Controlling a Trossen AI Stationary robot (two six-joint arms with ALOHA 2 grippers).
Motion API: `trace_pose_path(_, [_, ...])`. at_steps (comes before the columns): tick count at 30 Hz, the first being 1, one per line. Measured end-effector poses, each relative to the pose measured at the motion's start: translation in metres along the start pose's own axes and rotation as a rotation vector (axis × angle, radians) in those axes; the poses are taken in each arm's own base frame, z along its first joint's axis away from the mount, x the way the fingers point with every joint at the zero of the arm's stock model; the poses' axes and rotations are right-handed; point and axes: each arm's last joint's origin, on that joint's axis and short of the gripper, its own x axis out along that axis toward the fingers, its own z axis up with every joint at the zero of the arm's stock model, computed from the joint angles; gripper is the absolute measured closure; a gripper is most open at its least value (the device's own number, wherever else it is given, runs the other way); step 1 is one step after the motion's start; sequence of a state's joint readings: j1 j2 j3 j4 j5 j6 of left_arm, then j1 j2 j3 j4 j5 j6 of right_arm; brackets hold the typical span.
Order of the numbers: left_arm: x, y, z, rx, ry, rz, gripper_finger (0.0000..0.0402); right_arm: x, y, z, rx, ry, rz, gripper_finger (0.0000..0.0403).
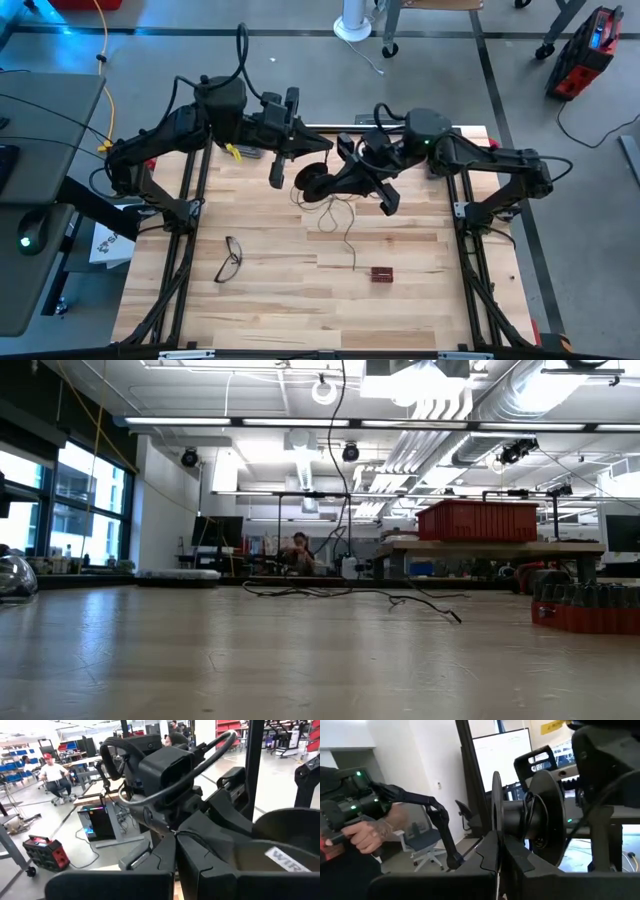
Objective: Coil cords
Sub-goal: Coil the black wire into the spool
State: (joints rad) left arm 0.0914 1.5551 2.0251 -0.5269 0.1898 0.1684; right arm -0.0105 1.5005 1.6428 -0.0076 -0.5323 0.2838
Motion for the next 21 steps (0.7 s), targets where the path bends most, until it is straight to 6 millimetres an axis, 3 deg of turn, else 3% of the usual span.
trace_pose_path(6, [0.001, 0.0, 0.001, 0.0, -0.011, 0.001, 0.0401, 0.003, -0.002, -0.001, -0.003, -0.013, 0.005, 0.0403])
trace_pose_path(15, [0.003, 0.001, 0.0, -0.045, -0.01, 0.005, 0.0401, 0.002, 0.005, 0.015, -0.114, -0.154, 0.111, 0.0403])
trace_pose_path(21, [0.003, -0.001, 0.001, -0.062, -0.016, 0.0, 0.0401, -0.002, 0.002, 0.021, -0.154, -0.202, 0.088, 0.0403])
